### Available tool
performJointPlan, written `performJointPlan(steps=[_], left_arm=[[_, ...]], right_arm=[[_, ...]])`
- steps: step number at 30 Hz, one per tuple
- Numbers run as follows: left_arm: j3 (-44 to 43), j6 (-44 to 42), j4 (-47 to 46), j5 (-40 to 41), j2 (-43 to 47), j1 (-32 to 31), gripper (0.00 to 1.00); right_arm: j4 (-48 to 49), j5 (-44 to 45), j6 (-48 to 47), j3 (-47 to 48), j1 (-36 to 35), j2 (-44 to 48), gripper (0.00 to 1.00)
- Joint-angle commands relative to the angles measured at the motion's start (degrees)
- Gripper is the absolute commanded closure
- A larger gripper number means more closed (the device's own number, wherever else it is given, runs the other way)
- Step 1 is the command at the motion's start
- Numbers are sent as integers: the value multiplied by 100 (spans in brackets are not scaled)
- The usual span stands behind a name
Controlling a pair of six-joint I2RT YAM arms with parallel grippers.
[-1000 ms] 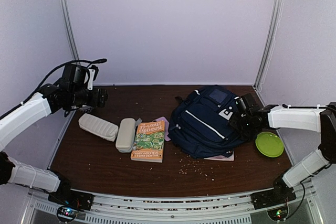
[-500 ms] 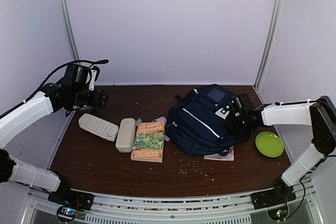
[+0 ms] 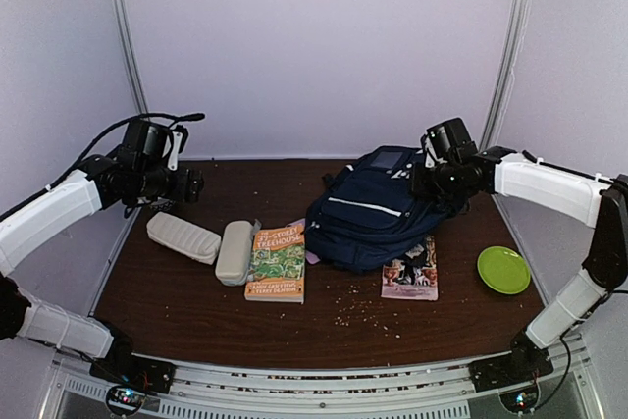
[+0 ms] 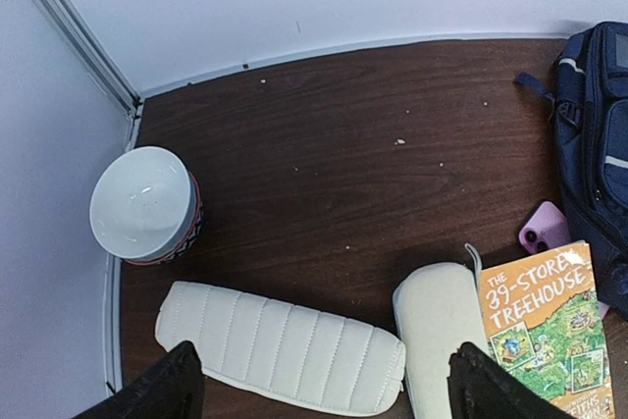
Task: Pack the student bag
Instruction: Adjust the student bag at the center of the board.
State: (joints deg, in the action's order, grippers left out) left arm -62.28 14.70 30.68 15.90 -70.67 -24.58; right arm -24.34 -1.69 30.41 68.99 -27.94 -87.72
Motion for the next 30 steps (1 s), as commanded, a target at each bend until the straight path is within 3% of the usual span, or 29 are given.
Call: performJointPlan(steps=[1, 9, 19, 30], left_arm=[[-161, 42, -88, 111, -68, 9, 12], [-168, 33, -90, 236, -107, 12, 12], [-154, 41, -88, 433, -25, 8, 12], [188, 333, -414, 1295, 712, 8, 12]], right_arm=[[139, -328, -1180, 930, -327, 293, 100], [61, -267, -1420, 2017, -466, 518, 100], [-48, -1116, -1391, 3302, -857, 278, 100], [666, -2273, -939, 3260, -1072, -309, 100]])
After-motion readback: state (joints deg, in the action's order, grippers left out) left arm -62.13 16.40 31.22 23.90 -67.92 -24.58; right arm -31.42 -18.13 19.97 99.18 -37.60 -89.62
